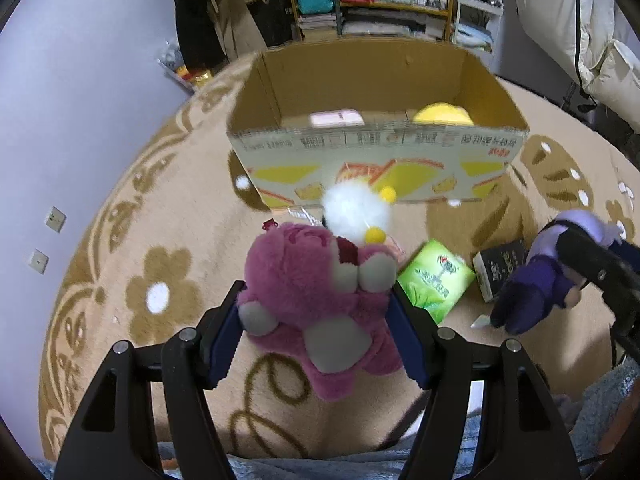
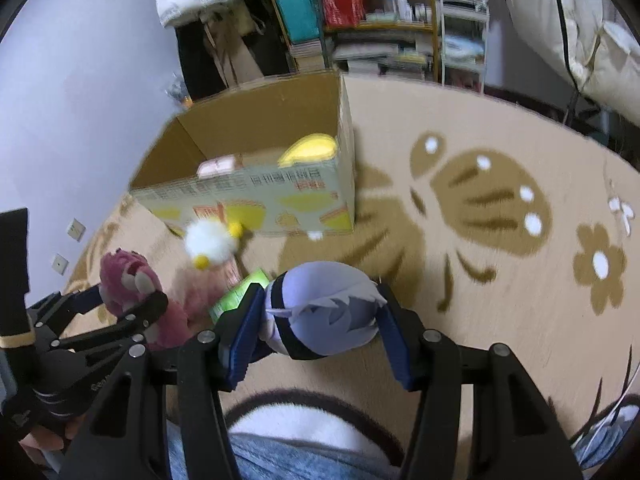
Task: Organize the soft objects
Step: 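Grasp the pink bear plush with the left tool while the right tool grasps the lavender doll, then carry the pink bear over the box with the left tool while the right tool carries the doll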
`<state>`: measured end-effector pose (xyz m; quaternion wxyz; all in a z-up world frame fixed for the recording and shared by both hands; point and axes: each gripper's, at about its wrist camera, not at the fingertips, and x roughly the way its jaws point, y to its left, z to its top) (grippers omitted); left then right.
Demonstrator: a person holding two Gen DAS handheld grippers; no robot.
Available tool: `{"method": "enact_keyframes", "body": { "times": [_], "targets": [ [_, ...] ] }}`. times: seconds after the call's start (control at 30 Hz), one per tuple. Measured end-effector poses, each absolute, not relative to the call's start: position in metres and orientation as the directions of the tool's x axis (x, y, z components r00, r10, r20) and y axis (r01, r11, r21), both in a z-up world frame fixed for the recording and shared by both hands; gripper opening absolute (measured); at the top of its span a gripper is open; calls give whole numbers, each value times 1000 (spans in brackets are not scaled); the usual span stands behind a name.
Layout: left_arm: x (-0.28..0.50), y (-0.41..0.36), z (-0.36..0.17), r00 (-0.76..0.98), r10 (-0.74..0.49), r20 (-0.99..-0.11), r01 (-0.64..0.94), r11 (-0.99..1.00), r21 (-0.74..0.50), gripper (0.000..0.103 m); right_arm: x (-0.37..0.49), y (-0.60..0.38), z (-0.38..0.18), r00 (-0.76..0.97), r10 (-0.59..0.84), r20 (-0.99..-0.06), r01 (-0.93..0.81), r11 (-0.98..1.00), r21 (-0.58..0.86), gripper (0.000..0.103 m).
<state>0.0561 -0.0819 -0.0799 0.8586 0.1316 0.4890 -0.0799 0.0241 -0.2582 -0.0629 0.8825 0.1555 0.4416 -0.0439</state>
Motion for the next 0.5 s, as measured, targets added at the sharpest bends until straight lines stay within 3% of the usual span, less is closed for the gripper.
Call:
{"method": "enact_keyframes", "body": {
  "times": [0.5],
  "targets": [
    [58, -64, -32, 670, -24, -742, 186, 973, 136, 67, 19, -251, -16, 825, -29, -565, 165, 967, 192, 59]
  ]
}}
